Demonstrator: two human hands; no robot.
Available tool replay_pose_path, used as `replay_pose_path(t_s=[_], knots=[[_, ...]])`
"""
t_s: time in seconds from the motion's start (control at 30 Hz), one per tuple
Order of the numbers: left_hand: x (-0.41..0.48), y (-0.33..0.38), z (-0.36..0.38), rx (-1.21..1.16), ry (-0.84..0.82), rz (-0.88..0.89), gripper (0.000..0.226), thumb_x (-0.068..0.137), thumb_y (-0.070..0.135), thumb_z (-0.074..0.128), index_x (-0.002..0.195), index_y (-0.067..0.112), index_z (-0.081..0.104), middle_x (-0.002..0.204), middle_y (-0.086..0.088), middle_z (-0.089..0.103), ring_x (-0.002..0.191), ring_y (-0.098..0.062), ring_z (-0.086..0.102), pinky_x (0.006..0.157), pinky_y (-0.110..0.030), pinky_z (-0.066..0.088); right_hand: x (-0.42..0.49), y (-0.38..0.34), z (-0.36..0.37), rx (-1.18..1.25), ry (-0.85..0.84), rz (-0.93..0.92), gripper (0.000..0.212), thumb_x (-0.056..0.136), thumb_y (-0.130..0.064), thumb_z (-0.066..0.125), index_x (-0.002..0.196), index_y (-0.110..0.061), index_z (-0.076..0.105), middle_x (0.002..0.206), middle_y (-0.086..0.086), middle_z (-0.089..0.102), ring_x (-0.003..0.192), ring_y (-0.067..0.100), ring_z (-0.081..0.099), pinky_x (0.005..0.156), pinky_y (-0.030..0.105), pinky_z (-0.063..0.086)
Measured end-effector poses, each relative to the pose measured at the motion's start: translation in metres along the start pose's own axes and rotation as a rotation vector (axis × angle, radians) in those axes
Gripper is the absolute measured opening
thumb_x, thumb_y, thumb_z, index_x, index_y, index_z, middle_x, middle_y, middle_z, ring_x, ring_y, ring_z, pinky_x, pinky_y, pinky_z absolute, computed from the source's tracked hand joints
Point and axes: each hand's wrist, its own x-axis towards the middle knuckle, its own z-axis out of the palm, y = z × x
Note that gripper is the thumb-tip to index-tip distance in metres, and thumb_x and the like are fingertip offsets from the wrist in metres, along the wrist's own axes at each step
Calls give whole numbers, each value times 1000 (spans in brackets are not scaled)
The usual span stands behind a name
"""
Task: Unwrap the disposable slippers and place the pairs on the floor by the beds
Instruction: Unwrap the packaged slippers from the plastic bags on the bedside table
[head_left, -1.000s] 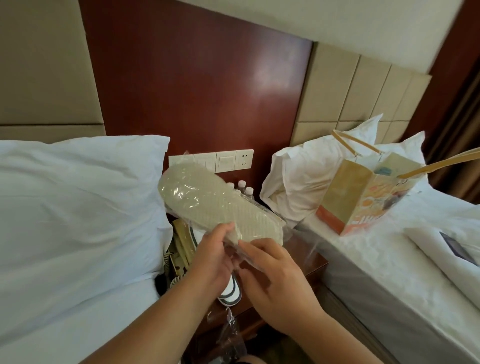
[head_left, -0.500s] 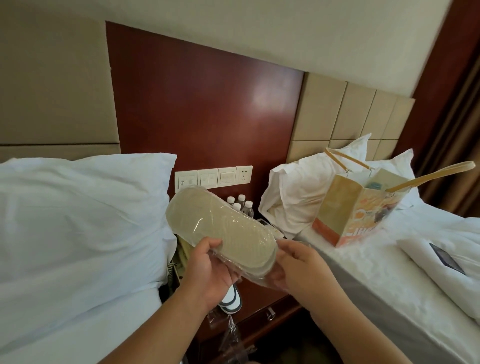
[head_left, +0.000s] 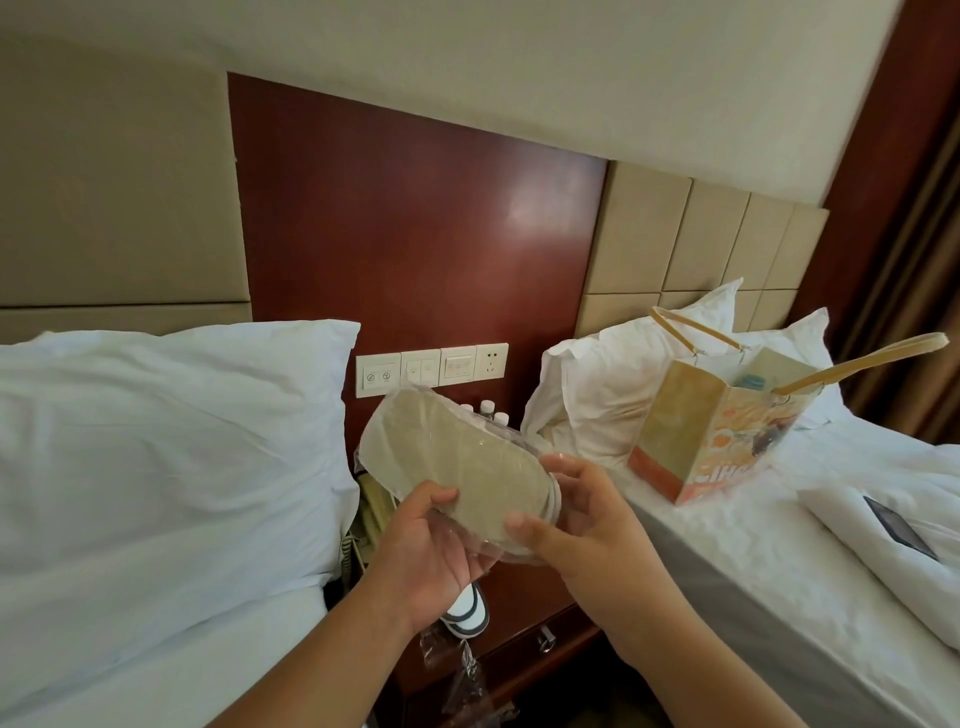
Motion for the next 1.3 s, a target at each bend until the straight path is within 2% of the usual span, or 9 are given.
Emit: replay_pose_path(t_s=[0.17, 0.27, 0.37, 0.5, 0.6, 0.67, 0.83, 1.03, 1.3], knots=[[-1, -3, 1, -12, -31, -10, 54, 78, 21, 65, 129, 9, 55, 128, -20, 60, 111, -35, 61, 100, -52, 38, 1, -2, -6, 169, 55, 58, 21, 81, -16, 78, 97, -27, 72, 101, 6, 74, 87, 29, 74, 70, 46, 61], [0, -1, 4, -43, -15, 15, 60, 74, 25, 73, 129, 12, 54, 130, -18, 59, 116, -35, 58, 106, -53, 34, -1, -2, -8, 285, -16, 120, 29, 91, -2, 62, 108, -22, 74, 105, 15, 74, 94, 38, 72, 76, 48, 60], [2, -1, 7, -54, 41, 38, 59, 74, 22, 75, 127, 9, 55, 124, -19, 63, 110, -36, 62, 99, -53, 43, -4, -3, -2, 172, 38, 113, 23, 93, -8, 63, 101, -26, 74, 99, 28, 68, 85, 43, 70, 66, 42, 62], [-1, -2, 10, -17, 93, 29, 61, 72, 18, 80, 126, 4, 56, 121, -21, 64, 104, -36, 65, 77, -46, 55, -6, -3, 4, -56, 99, 8, 33, 93, -8, 63, 94, -40, 70, 83, 6, 75, 66, 23, 74, 52, 28, 58], [-1, -3, 8, -7, 72, 34, 57, 76, 16, 78, 127, 4, 56, 122, -22, 64, 107, -37, 64, 73, -45, 55, -8, -2, 9, -80, 70, 18, 49, 87, -8, 69, 116, -47, 66, 103, 4, 71, 73, 13, 74, 56, 24, 59], [-2, -4, 8, 25, 51, 28, 56, 75, 16, 79, 126, 4, 57, 121, -21, 64, 108, -37, 63, 75, -44, 56, -8, -1, 13, -122, 83, 42, 56, 82, -16, 78, 126, -44, 57, 110, 2, 65, 74, 10, 73, 56, 25, 60], [2, -1, 10, 41, 98, 38, 53, 71, 20, 85, 118, 7, 64, 116, -19, 67, 104, -36, 66, 78, -48, 55, -9, -1, 11, -91, 117, 44, 63, 78, -10, 79, 107, -61, 55, 105, -2, 67, 71, 15, 74, 50, 26, 58], [11, 24, -3, -28, 226, 117, 64, 68, 21, 84, 124, 9, 57, 117, -18, 67, 105, -35, 65, 92, -57, 49, -9, -3, -5, -231, 40, 79, 38, 85, -26, 72, 114, -48, 59, 109, -10, 64, 81, 5, 70, 57, 22, 58], [11, 13, -3, -5, 271, 81, 68, 58, 16, 88, 119, 7, 60, 111, -17, 70, 100, -33, 68, 90, -54, 51, -8, 3, -6, -332, 93, 97, 56, 64, -41, 86, 111, -44, 57, 100, -14, 67, 73, 0, 69, 53, 15, 54]])
